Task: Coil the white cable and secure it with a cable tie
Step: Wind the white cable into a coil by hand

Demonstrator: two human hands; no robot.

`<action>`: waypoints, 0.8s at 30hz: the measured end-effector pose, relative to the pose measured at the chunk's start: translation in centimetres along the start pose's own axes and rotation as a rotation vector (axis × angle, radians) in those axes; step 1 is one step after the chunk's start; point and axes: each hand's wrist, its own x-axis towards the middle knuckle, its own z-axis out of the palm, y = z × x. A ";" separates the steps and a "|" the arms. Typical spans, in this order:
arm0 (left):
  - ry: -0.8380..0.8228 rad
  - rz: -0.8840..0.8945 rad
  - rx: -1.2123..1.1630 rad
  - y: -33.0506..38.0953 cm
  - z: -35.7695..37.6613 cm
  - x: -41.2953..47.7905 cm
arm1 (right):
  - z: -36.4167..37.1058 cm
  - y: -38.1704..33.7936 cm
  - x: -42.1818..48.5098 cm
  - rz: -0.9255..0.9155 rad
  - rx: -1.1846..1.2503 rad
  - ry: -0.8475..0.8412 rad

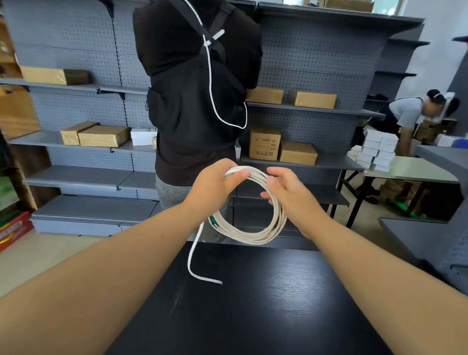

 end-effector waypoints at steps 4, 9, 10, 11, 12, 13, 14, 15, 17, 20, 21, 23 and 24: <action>-0.089 0.045 0.072 0.2 -0.2 0.3 | -0.5 -1.4 0.4 -0.009 -0.187 -0.195; -0.137 0.071 0.098 0.4 -0.4 0.4 | -0.4 -1.9 0.3 -0.053 -0.394 -0.160; -0.150 0.065 0.083 0.5 -0.5 0.3 | -0.3 -1.9 0.3 -0.067 -0.405 -0.142; -0.165 0.056 0.054 0.7 -0.5 0.2 | -0.3 -1.8 0.3 -0.082 -0.424 -0.125; -0.178 0.046 0.013 0.8 -0.6 0.2 | -0.2 -1.7 0.2 -0.094 -0.438 -0.111; -0.185 0.031 -0.033 0.9 -0.7 0.1 | -0.3 -1.6 0.1 -0.101 -0.443 -0.098; -0.188 0.012 -0.070 0.9 -0.7 0.0 | -0.3 -1.6 0.0 -0.103 -0.438 -0.083; -0.189 -0.016 -0.109 0.9 -0.8 -0.1 | -0.4 -1.5 -0.1 -0.103 -0.423 -0.064; -0.190 -0.124 -0.213 0.8 -1.0 -0.2 | -0.7 -1.5 -0.2 -0.102 -0.368 -0.019; -0.148 -0.255 -0.298 0.5 -1.1 -0.1 | -1.3 -1.6 -0.3 -0.077 -0.254 0.031; -0.129 -0.266 -0.323 0.3 -1.0 -0.2 | -1.4 -1.7 -0.4 -0.069 -0.222 0.046; -0.093 -0.295 -0.425 -0.3 -0.8 -0.4 | -1.5 -1.8 -0.4 -0.067 -0.141 0.088; -0.076 -0.320 -0.494 -0.4 -0.6 -0.7 | -1.5 -1.8 -0.4 -0.070 -0.086 0.113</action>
